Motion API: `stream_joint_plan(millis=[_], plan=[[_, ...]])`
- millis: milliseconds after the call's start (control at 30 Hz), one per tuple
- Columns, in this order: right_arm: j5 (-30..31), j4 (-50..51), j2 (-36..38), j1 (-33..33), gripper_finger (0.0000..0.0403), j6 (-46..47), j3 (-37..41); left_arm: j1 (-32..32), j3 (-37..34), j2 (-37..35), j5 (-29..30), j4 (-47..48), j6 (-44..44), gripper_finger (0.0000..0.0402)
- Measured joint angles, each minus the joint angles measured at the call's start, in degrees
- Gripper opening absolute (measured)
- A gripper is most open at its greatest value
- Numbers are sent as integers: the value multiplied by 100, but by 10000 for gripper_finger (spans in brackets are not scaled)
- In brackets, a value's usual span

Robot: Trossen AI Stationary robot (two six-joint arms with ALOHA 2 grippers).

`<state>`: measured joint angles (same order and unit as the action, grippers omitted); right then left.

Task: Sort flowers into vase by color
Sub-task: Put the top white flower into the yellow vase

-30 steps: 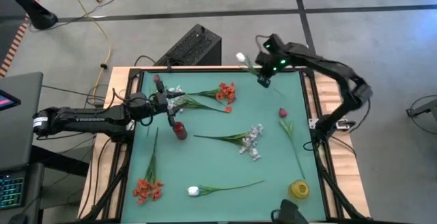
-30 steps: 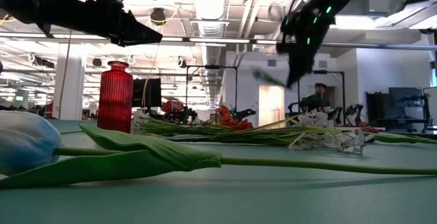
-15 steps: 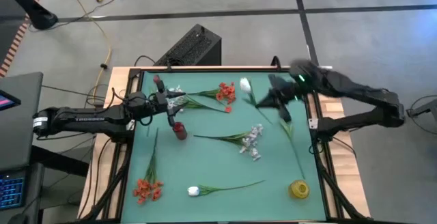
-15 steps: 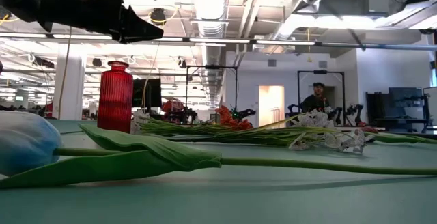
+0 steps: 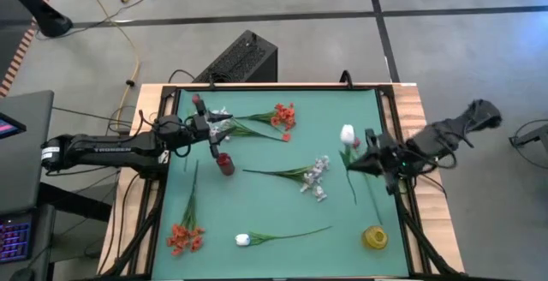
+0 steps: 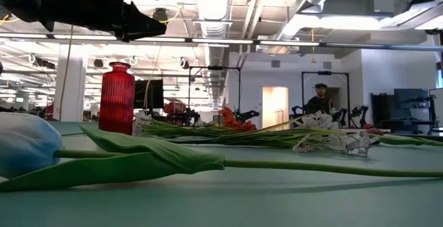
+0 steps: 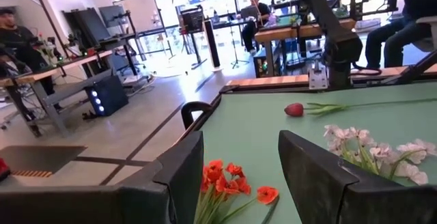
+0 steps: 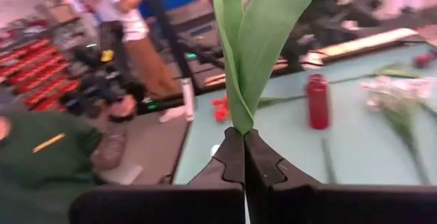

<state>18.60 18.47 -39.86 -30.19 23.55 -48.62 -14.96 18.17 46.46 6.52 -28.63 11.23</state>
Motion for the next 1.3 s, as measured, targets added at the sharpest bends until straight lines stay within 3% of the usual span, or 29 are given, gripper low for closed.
stream_joint_plan(millis=[300,733,933,1300], plan=[[1690,-205,-182,-2482,18,347,320,-2,0,2,11,1,-514,180],[4402,-280,-850,-5205,18,456,336,-2,0,2,329,-178,-1503,180],[5528,357,-1304,-5772,18,1359,339,-2,0,2,330,-176,-1738,180],[5683,334,-1780,-5724,18,2000,339,-2,0,2,332,-172,-1839,180]])
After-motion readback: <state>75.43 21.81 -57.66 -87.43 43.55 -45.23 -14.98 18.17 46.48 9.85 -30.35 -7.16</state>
